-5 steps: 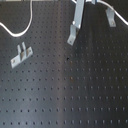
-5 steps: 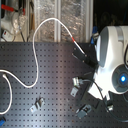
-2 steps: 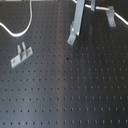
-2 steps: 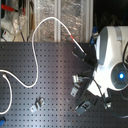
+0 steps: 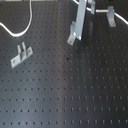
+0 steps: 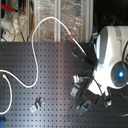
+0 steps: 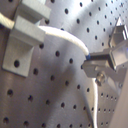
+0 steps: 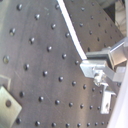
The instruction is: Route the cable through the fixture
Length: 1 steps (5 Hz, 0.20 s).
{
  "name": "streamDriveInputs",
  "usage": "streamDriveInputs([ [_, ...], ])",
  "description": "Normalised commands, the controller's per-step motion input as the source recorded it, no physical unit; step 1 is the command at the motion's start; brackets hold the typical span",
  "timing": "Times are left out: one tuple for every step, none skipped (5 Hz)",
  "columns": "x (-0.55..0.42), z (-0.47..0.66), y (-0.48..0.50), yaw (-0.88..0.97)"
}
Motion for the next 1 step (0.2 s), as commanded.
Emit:
streamDriveInputs([
  [-0.143,0.1,0.116,-0.17],
])
